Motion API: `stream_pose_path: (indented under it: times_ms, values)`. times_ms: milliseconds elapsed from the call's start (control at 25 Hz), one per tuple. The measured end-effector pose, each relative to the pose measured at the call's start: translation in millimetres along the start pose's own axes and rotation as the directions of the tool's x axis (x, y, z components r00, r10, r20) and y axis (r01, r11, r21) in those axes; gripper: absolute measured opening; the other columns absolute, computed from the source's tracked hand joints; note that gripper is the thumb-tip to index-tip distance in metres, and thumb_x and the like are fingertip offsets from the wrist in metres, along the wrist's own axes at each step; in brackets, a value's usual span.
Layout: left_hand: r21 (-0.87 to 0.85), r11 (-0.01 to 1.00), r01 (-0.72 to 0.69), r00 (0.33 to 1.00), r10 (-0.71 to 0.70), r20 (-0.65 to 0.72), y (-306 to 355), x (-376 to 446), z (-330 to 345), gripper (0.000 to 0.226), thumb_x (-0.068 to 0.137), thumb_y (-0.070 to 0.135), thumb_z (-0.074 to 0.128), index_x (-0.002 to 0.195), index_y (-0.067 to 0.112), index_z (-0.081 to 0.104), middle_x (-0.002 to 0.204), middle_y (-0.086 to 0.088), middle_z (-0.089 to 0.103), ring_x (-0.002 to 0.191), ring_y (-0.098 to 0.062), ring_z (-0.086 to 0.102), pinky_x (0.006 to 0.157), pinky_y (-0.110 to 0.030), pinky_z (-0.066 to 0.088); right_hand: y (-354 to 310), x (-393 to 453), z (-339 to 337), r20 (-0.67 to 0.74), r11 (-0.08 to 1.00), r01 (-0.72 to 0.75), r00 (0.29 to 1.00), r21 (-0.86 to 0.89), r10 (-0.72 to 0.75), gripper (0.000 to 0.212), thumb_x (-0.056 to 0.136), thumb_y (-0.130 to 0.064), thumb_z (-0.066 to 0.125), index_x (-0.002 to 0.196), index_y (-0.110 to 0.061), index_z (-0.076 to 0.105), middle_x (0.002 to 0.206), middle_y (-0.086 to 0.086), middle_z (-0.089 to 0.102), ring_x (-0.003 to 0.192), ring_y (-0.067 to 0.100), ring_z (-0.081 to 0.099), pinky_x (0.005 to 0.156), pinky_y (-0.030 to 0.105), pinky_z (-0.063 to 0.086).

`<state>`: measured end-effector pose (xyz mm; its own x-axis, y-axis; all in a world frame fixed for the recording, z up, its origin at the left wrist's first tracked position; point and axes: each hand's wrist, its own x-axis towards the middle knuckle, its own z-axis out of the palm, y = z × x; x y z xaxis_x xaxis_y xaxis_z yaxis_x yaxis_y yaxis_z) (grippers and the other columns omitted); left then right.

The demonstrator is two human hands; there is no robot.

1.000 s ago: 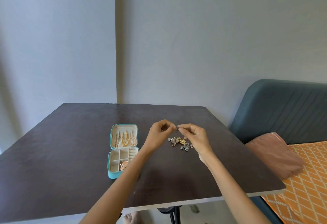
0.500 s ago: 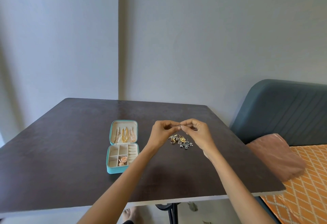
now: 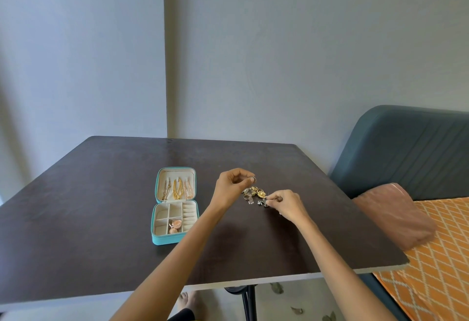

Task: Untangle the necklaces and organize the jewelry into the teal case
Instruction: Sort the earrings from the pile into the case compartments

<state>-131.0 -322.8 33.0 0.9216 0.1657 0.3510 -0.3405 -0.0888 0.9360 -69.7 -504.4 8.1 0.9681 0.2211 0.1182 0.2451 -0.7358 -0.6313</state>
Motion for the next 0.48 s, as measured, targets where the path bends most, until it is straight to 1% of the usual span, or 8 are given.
stream_pose_path:
  times_ms: [80,120,160,200,280,360,400,480]
  values:
    - [0.002,1.0,-0.005,1.0,0.005,-0.001,-1.6,-0.2,-0.9,0.007,0.084,0.008,0.067,0.082,0.014,0.07,0.078,-0.003,0.072,0.072,-0.008,0.065,0.071,-0.02,0.051,-4.0,0.2,-0.6,0.041,0.996,0.021,0.999,-0.09,-0.017,0.009,0.084,-0.031,0.068,0.085,-0.024,0.074,0.09,-0.005,0.072,0.087,0.011,0.063,0.077,0.032,0.053]
    - [0.0,1.0,-0.007,1.0,0.007,-0.002,-2.1,-0.8,-1.8,0.008,0.084,0.007,0.067,0.081,0.014,0.07,0.077,-0.002,0.072,0.072,-0.007,0.065,0.07,-0.02,0.051,-6.3,-0.8,-0.9,0.051,0.994,0.038,0.998,-0.103,-0.032,0.01,0.085,-0.032,0.067,0.083,-0.025,0.073,0.089,-0.006,0.072,0.087,0.01,0.063,0.076,0.031,0.051]
    - [-0.003,1.0,-0.006,1.0,0.006,-0.003,-2.4,-1.1,-2.7,0.008,0.084,0.007,0.067,0.081,0.014,0.07,0.077,-0.001,0.072,0.072,-0.006,0.066,0.071,-0.021,0.051,-8.1,-2.1,-1.3,0.057,0.997,0.053,0.997,-0.064,-0.049,0.01,0.085,-0.031,0.066,0.082,-0.024,0.072,0.086,-0.006,0.071,0.084,0.01,0.062,0.073,0.03,0.051]
    - [-0.002,1.0,-0.006,1.0,0.006,-0.006,-2.6,-1.1,-4.1,0.009,0.084,0.006,0.067,0.081,0.015,0.07,0.078,-0.002,0.072,0.072,-0.007,0.066,0.073,-0.023,0.052,-10.0,-3.9,-2.0,0.056,0.998,0.061,0.996,0.032,-0.063,0.01,0.086,-0.029,0.066,0.081,-0.022,0.071,0.081,-0.005,0.07,0.078,0.011,0.062,0.069,0.028,0.052]
    - [0.011,1.0,-0.007,1.0,0.007,-0.015,-2.6,-0.6,-7.9,0.012,0.084,0.006,0.067,0.08,0.016,0.07,0.079,-0.005,0.072,0.074,-0.012,0.066,0.079,-0.031,0.053,-16.3,-8.1,-5.5,0.031,0.956,0.051,0.998,0.287,-0.063,0.011,0.089,-0.021,0.062,0.08,-0.019,0.068,0.075,-0.003,0.065,0.069,0.008,0.058,0.058,0.018,0.05]
    - [0.012,1.0,-0.004,1.0,0.004,-0.026,-1.7,-0.8,-11.7,0.012,0.084,0.005,0.066,0.08,0.016,0.069,0.08,-0.006,0.072,0.075,-0.015,0.064,0.082,-0.035,0.052,-24.2,-10.6,-11.6,0.037,0.859,0.018,0.998,0.511,-0.043,0.015,0.091,-0.015,0.057,0.079,-0.017,0.065,0.077,0.0,0.061,0.067,0.006,0.055,0.057,0.017,0.048]
    - [0.007,1.0,-0.001,1.0,0.001,-0.031,-0.5,-1.5,-13.1,0.012,0.085,0.005,0.066,0.08,0.015,0.069,0.08,-0.006,0.072,0.074,-0.016,0.064,0.081,-0.034,0.052,-28.5,-11.7,-14.2,0.061,0.797,-0.01,0.998,0.604,-0.034,0.016,0.092,-0.013,0.055,0.079,-0.015,0.064,0.079,0.002,0.061,0.066,0.006,0.055,0.057,0.018,0.048]
    - [-0.003,1.0,0.004,1.0,-0.004,-0.031,2.0,-3.0,-14.9,0.01,0.085,0.004,0.065,0.081,0.013,0.069,0.08,-0.005,0.073,0.072,-0.015,0.063,0.077,-0.03,0.052,-37.1,-14.5,-18.5,0.122,0.656,-0.07,0.992,0.751,-0.034,0.017,0.093,-0.011,0.051,0.08,-0.013,0.061,0.084,0.007,0.068,0.064,0.008,0.06,0.056,0.019,0.048]
